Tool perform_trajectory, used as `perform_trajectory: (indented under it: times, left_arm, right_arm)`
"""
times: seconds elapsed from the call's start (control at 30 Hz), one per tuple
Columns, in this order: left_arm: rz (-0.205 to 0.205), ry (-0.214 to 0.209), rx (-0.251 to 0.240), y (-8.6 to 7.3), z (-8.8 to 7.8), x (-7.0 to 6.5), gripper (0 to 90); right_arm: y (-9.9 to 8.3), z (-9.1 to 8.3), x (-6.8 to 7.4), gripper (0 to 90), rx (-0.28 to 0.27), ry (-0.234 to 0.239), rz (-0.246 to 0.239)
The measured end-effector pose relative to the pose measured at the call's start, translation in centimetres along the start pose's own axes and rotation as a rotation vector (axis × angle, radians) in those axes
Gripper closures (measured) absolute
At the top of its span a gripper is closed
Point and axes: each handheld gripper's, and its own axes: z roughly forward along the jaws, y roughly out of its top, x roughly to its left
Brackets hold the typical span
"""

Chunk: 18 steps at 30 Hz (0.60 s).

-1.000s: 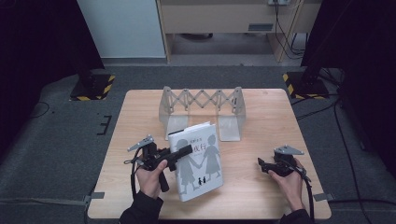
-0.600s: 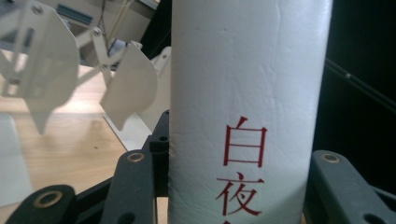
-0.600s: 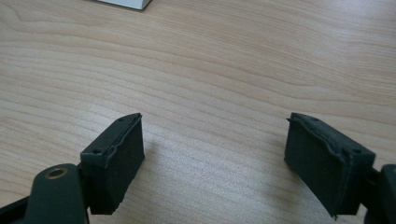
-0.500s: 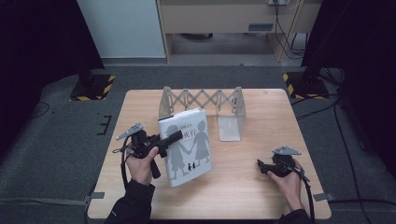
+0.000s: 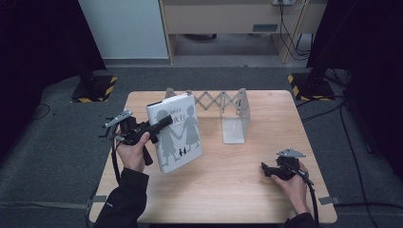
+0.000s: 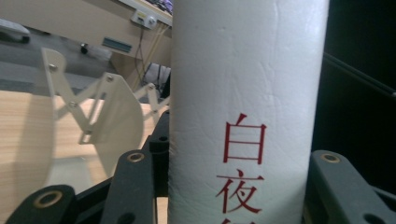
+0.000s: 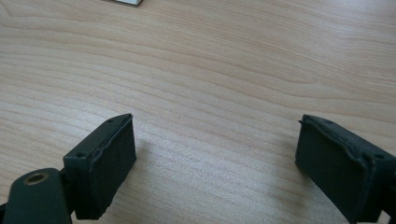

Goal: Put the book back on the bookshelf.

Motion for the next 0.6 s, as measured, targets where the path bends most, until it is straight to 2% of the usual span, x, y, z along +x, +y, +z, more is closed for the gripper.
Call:
perform_trajectory:
  times: [0.3, 0.5, 0.6]
  left_arm:
    - [0.023, 0.081, -0.004, 1.3, 0.1, 1.5, 52.7]
    - [0.017, 0.109, -0.003, 1.3, 0.5, 2.5, 52.7]
    - [0.031, 0.132, -0.006, 1.1, 0.8, 2.8, 52.7]
  right_arm:
    - [0.0, 0.0, 0.0, 12.4, 0.0, 0.0, 0.0]
    - [0.0, 0.0, 0.0, 12.4, 0.0, 0.0, -0.001]
    - [0.0, 0.0, 0.0, 12.4, 0.0, 0.001, -0.001]
